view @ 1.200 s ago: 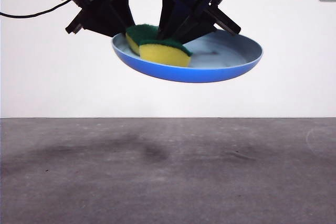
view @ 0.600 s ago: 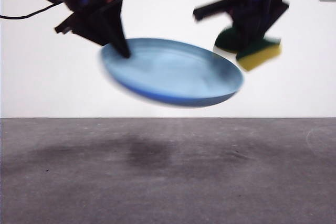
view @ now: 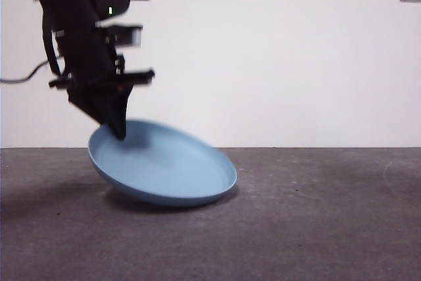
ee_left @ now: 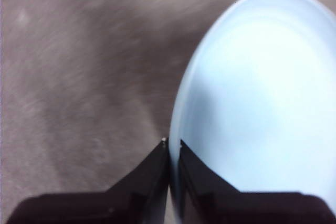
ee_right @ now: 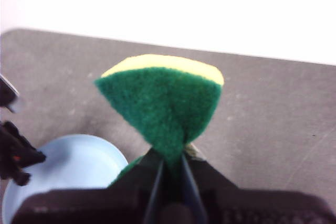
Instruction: Pick up the plate,pick up the cloth,clean the plate with the cloth
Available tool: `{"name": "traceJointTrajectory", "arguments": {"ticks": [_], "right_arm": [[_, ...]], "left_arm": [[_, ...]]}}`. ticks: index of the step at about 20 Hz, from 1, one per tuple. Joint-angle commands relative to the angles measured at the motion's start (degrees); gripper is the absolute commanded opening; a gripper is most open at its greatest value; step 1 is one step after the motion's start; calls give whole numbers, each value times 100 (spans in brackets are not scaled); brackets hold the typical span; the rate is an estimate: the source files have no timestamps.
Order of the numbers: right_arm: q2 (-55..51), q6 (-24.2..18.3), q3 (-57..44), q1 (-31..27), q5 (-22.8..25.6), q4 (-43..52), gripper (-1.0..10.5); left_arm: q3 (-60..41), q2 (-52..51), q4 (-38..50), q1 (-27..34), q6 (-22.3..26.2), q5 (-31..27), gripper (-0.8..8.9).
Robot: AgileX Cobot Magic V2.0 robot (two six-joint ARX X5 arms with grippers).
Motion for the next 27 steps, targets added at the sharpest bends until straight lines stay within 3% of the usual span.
{"name": "traceJointTrajectory", "arguments": {"ticks": [1,5,6,10,20,27], "right_arm": [[-203,131,-52,9,-7,-221,-16],[-367,144,-52,9,-2,-643,-16],[-372,146,-52,9,-2,-728,-16],[-249,188,-52,9,-7,-938,-16],[1139,188,-52,-168,-70,-787,-16],[2820,184,-52,-660,-1508,-278,-14]], "left_arm": [[-37,376,181,118,76,-214,-8],[-37,671,216,229,72,-190,6],[-37,717,214,236,72,-186,47],[-37,752,221,238,72,-179,425],[-24,-90,22,225,-234,-160,436],[-24,-1646,-691,214,-229,-2,436]]}}
